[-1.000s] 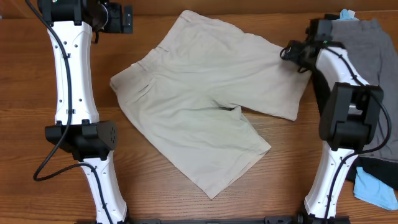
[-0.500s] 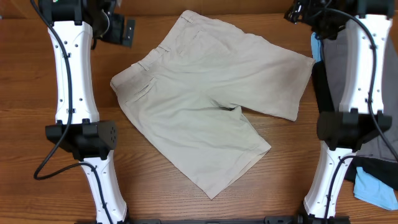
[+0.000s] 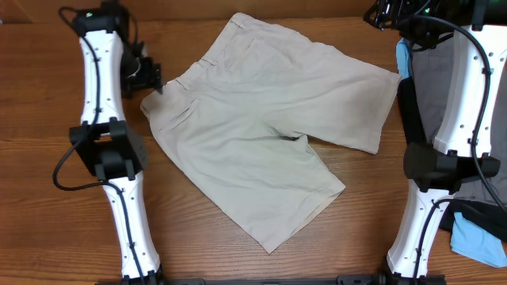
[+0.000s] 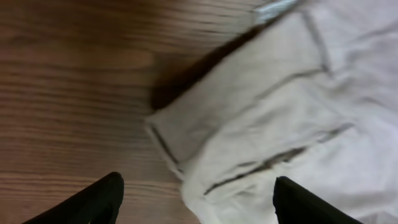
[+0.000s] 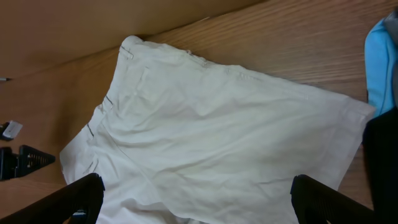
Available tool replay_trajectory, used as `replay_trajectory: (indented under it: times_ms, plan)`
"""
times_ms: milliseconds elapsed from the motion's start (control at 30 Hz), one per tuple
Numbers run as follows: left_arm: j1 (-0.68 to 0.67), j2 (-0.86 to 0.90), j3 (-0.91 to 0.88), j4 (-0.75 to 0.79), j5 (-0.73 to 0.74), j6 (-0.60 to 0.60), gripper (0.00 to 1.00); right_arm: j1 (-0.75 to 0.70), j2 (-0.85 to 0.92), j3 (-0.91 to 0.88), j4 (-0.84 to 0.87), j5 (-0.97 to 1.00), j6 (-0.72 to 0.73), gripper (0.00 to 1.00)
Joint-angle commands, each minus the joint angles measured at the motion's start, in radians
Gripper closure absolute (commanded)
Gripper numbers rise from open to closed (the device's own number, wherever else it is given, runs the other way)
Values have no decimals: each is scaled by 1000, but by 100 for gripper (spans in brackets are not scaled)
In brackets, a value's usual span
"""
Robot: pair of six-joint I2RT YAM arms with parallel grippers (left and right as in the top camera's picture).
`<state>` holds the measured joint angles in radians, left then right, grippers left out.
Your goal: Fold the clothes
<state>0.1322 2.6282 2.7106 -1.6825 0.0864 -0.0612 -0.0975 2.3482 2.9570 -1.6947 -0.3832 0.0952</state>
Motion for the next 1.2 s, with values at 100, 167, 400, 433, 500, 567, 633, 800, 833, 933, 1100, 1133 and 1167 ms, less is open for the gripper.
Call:
replay_trajectory:
  times_ms: [100, 167, 400, 433, 500, 567, 633, 800, 833, 933, 1100, 1133, 1167]
  plan:
    - [12, 0, 7, 8, -58, -100, 25, -2, -11, 9, 1, 26, -18, 0]
    - [12, 1, 7, 0, -75, -100, 27, -2, -11, 7, 1, 27, -18, 0]
    - [-19, -6, -2, -8, -53, -93, 32, -2, -11, 7, 1, 31, -18, 0]
    - [-32, -15, -13, -8, -52, -93, 31, -2, -11, 7, 1, 36, -18, 0]
    - [-65, -54, -59, -8, -66, -93, 31, -2, -11, 7, 1, 49, -18, 0]
    - [-91, -95, -108, -8, -101, -99, 30, -2, -11, 7, 1, 50, -18, 0]
    - [-113, -143, -157, -8, -160, -113, 29, -2, -11, 7, 1, 52, -18, 0]
    - [-132, -288, -293, -7, -247, -150, 27, -2, -11, 7, 1, 53, -18, 0]
    - [-132, -311, -313, -8, -255, -157, 27, -2, -11, 7, 1, 53, -18, 0]
    - [-129, -396, -404, 6, -254, -174, 27, -2, -11, 7, 1, 53, -18, 0]
    - [-133, -536, -615, 114, -242, -206, 28, -2, -11, 7, 1, 53, -18, 0]
    - [-135, -574, -678, 155, -238, -210, 28, -2, -11, 7, 1, 53, -18, 0]
    - [-137, -609, -734, 194, -237, -216, 27, -2, -11, 7, 1, 53, -18, 0]
